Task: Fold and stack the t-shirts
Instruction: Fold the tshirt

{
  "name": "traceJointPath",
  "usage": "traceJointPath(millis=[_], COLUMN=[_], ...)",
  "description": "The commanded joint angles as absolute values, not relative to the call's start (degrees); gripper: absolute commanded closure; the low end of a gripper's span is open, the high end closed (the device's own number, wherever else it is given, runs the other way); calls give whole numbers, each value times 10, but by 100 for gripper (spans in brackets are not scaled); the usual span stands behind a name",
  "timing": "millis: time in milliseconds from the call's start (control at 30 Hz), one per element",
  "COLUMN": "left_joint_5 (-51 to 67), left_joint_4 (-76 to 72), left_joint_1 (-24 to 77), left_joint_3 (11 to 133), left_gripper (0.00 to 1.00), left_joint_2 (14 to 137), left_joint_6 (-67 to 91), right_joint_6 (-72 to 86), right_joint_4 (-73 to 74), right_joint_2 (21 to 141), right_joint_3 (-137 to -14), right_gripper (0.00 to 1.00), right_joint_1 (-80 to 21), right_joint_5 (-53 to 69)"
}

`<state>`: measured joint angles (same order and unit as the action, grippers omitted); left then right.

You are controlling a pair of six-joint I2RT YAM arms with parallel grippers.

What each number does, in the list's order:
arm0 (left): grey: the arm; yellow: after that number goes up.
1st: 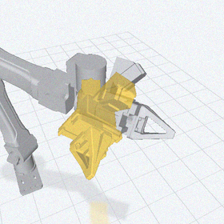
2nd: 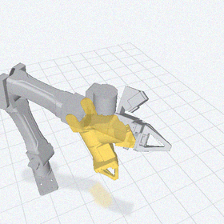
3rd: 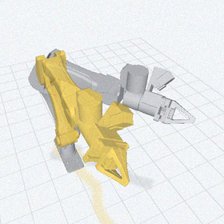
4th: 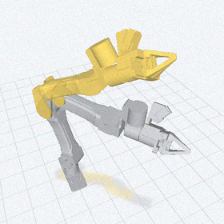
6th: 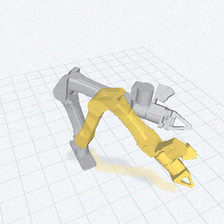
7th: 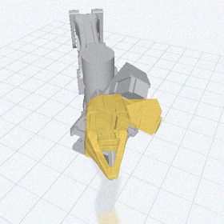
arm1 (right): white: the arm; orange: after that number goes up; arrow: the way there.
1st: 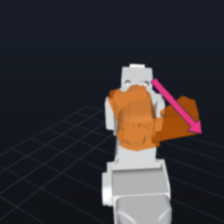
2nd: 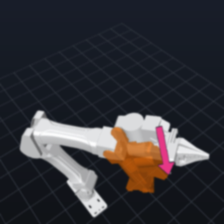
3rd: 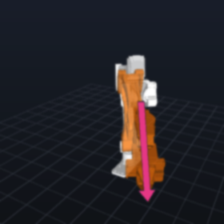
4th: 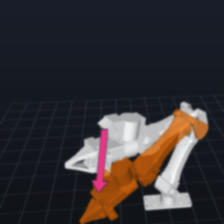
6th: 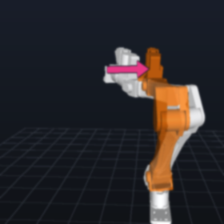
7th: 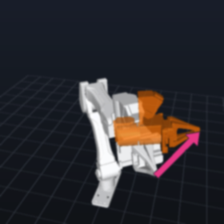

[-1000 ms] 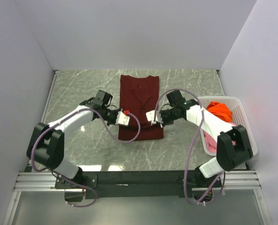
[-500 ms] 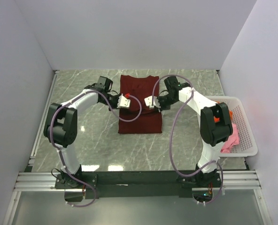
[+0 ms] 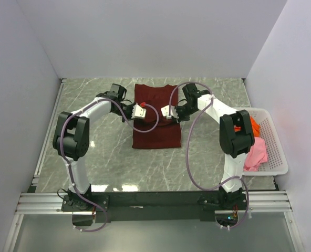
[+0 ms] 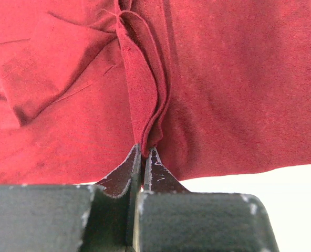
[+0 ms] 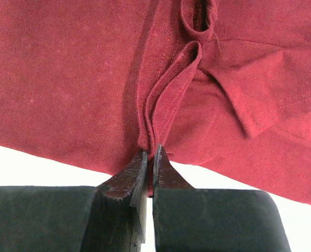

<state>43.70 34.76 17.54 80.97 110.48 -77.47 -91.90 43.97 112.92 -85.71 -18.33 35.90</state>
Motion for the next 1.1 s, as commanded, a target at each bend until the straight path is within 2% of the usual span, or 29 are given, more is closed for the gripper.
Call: traceJointPath(millis=[0,233,267,333,367,467,533,700,800,933,1067], left_joint_5=[450,447,446,445,442,440,433,418,439,461,460], left_joint_4=[350,347,344,326,322,283,225,143,184,204,197], left_joint_1=[170,166,164,161,159,142,132,105,101,112,161], left_joint_3=[839,861,865,870,877,893,896,875,838,734,590], left_gripper=[100,100,97,85,69,55,51,49,48,44,42], left_joint_2=[1114,1148,1150,1157,1160,1165,1161,1125,1080,983,900], left_joint_6=[-786,-782,-780,-758,-749,-691,-610,-470,-476,-521,-576], right_joint_6=[-930,-936,-938,-936,-931,-904,-878,-787,-785,-801,-817], right_joint_4=[452,454,457,459,449,413,399,377,432,470,451], right_joint_2=[1138,1177,1179,1184,1183,1170,1161,1147,1116,1031,965], right_joint_3=[-894,-924,-931,-933,-932,-925,-929,-969,-963,-878,-739], right_gripper=[100,100,96,79,59,35,33,30,31,32,39], right_joint_1=[-174,-171,-172,-172,-172,-168,-164,-152,-147,-157,-194], right_joint_5=[367,359,354,351,348,346,340,327,337,358,340])
